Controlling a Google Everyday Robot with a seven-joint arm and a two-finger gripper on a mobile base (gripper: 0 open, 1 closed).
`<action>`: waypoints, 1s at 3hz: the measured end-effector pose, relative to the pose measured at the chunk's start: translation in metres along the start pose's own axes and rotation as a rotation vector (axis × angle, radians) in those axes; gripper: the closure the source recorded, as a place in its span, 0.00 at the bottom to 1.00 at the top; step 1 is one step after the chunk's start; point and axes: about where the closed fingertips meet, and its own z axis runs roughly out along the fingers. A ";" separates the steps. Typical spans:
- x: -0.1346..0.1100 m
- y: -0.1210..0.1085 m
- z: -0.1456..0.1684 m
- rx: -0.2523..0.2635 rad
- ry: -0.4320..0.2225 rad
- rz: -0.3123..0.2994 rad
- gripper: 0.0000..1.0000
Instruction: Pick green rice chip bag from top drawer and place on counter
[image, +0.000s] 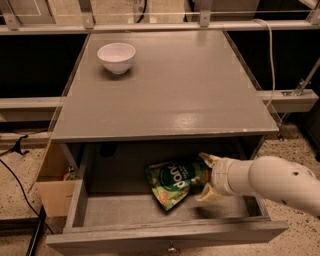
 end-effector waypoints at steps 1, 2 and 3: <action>0.002 -0.001 0.013 -0.015 0.008 -0.026 0.23; 0.003 -0.002 0.025 -0.029 0.008 -0.044 0.19; 0.003 -0.003 0.032 -0.037 0.006 -0.055 0.19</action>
Offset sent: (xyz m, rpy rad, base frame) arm 0.0223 0.0106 -0.0305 -0.0409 0.0129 0.0616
